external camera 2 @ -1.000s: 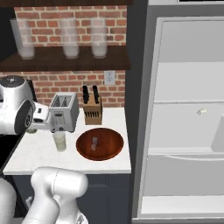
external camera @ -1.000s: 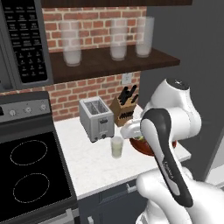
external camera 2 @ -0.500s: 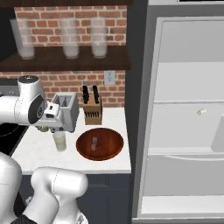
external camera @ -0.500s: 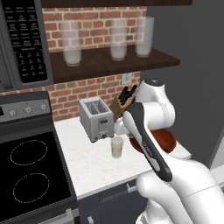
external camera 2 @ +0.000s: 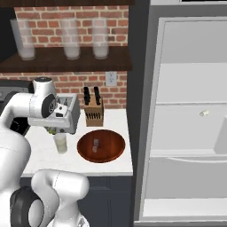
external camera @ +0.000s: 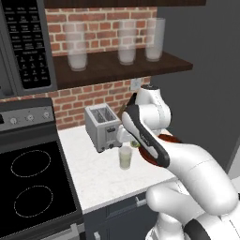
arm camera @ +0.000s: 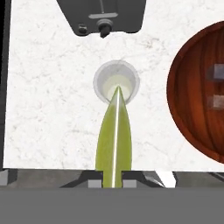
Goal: Grab a lemon wedge from the fridge and one ice cube from the ice bowl, and put them in the glass of lemonade.
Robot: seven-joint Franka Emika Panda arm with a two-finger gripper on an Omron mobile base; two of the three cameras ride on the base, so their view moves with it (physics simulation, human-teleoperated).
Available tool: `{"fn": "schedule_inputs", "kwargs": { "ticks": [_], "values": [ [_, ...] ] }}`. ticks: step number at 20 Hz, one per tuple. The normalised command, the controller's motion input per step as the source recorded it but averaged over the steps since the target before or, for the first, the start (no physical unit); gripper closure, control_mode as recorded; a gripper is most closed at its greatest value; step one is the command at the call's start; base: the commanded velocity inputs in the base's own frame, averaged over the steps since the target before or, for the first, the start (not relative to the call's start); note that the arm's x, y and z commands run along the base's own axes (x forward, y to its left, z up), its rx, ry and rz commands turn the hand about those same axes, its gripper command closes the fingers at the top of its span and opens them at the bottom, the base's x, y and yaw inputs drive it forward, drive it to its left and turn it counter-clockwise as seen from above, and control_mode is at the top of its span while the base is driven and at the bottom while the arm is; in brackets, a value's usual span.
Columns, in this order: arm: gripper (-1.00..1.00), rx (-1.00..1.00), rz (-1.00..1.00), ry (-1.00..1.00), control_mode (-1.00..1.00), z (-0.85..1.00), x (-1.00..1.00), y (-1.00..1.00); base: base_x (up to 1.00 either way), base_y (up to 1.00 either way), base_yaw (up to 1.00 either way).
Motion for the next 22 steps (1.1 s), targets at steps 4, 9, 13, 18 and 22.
{"fn": "schedule_inputs", "kwargs": {
  "ticks": [4,9,13,18,22],
  "values": [
    [1.0,0.0,0.0,0.0,-1.0,-0.33,0.2,0.06,0.0,0.0,0.0],
    [1.0,-0.01,0.0,0.0,-1.0,-0.11,0.18,0.11,0.0,0.0,0.0],
    [1.0,0.0,0.0,-0.01,-1.0,-0.08,0.13,0.18,0.0,0.0,0.0],
    [1.0,0.0,0.0,-0.02,-1.0,-0.07,0.04,0.07,0.0,0.0,0.0],
    [1.0,0.0,0.0,-0.02,-1.0,-0.08,0.07,0.03,0.0,0.0,0.0]
  ]
}}
